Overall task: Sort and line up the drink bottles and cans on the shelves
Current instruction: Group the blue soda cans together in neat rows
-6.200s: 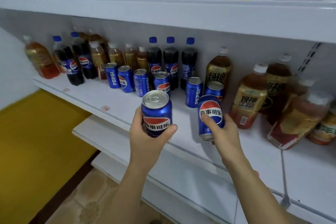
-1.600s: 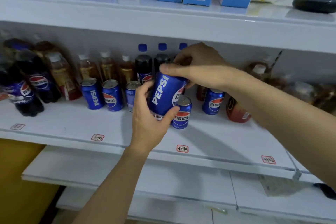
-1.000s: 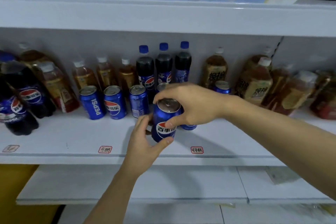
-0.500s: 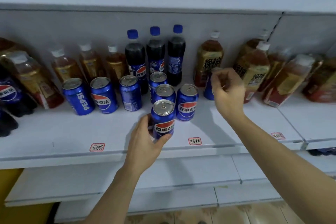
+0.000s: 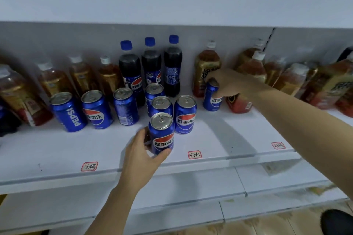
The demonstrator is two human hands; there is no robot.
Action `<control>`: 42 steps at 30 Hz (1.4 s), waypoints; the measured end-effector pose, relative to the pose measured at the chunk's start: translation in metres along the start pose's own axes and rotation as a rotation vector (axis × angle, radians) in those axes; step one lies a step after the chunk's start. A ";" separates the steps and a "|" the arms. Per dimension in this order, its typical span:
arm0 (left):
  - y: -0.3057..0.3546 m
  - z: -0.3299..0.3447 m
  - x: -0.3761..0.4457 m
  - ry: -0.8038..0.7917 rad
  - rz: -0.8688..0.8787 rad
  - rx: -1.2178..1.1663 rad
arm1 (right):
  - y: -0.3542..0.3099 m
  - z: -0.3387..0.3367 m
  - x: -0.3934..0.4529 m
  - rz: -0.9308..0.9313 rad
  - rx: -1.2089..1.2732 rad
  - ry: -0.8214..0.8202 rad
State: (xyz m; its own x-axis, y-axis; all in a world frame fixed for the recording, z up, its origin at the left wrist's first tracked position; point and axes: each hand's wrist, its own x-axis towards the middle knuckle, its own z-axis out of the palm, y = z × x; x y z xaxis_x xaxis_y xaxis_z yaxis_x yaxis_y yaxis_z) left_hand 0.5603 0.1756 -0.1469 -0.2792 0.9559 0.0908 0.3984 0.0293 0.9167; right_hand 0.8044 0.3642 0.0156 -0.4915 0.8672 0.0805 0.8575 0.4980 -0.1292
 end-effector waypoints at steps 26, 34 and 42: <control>0.001 0.031 -0.001 0.187 0.007 -0.257 | -0.065 0.050 -0.066 -0.139 0.271 -0.028; -0.003 0.022 0.004 0.101 -0.010 -0.235 | -0.051 0.061 -0.070 -0.173 0.260 -0.074; 0.003 0.018 0.002 0.049 0.009 -0.138 | -0.053 0.067 -0.068 -0.172 0.281 -0.003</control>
State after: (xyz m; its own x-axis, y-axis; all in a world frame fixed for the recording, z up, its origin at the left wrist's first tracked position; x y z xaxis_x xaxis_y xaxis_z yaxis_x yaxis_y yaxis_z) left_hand 0.5771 0.1825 -0.1507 -0.3196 0.9405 0.1150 0.2782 -0.0229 0.9603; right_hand 0.7820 0.2793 -0.0497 -0.6263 0.7699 0.1222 0.6862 0.6189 -0.3821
